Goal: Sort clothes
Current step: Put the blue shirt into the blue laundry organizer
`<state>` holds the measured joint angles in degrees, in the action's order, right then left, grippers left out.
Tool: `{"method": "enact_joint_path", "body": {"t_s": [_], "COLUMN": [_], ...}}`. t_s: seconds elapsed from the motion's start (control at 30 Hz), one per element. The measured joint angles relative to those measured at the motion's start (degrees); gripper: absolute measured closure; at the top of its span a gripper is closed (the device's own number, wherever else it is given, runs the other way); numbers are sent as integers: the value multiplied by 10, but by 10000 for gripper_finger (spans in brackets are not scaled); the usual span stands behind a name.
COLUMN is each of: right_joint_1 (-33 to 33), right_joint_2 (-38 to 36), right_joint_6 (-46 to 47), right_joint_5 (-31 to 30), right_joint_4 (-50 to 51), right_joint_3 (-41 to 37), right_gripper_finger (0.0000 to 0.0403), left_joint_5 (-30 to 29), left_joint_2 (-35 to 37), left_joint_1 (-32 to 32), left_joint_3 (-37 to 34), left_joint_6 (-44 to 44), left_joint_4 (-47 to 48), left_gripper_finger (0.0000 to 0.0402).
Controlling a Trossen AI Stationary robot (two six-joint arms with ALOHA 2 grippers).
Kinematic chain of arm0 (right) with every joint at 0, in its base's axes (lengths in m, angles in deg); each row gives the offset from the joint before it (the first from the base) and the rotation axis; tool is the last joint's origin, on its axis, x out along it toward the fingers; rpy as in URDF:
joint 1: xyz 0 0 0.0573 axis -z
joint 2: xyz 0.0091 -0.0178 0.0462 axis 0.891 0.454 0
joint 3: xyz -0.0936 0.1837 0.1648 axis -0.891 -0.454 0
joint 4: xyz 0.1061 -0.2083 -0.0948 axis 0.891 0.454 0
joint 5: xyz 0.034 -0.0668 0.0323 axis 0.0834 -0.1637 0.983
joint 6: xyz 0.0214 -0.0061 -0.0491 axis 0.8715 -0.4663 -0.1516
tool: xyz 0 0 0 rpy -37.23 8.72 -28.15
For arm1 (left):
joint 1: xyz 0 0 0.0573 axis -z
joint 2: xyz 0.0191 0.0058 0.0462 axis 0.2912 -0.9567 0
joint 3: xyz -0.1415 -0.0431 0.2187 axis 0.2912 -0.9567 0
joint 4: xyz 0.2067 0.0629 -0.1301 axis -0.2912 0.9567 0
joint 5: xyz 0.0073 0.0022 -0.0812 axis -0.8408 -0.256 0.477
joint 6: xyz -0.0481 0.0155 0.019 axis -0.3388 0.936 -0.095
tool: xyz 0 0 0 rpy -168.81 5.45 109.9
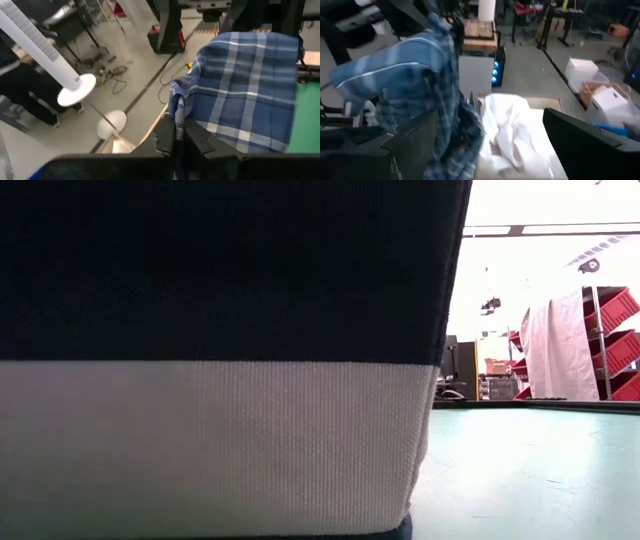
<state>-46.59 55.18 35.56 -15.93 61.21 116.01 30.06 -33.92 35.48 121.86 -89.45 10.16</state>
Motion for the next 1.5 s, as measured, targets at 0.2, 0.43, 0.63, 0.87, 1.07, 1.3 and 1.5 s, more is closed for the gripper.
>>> {"method": "enact_joint_path", "body": {"t_s": [0.2, 0.43, 0.63, 0.87, 1.07, 1.3, 1.5], "right_joint_1": [-16, -25, -53, -67, -72, -87, -93], "right_joint_2": [0, 0, 15, 53, 87, 107, 109], "right_joint_6": [4, 31, 39, 69, 109, 103, 76], "right_joint_5": [-4, -4, -3, -2, 58, 131, 119], "right_joint_4": [-38, -37, -33, -64, -165, -258, -281], "right_joint_3": [0, 0, 0, 0, 0, 0, 0], "right_gripper_finger": [49, 48, 49, 49, 49, 64, 166], "left_joint_5": [-12, -16, -79, -84, -79, -77, -77], "left_joint_2": [1, 0, -12, -15, -25, -39, -40], "left_joint_1": [-7, -8, -11, -11, -15, -21, -22], "left_joint_3": [2, 4, 4, 4, 4, 4, 4], "left_joint_6": [34, 87, 171, 236, 258, 284, 308], "left_joint_4": [-49, -107, -208, -294, -324, -347, -369], "left_gripper_finger": [401, 401, 401, 401, 401, 401, 402]}}
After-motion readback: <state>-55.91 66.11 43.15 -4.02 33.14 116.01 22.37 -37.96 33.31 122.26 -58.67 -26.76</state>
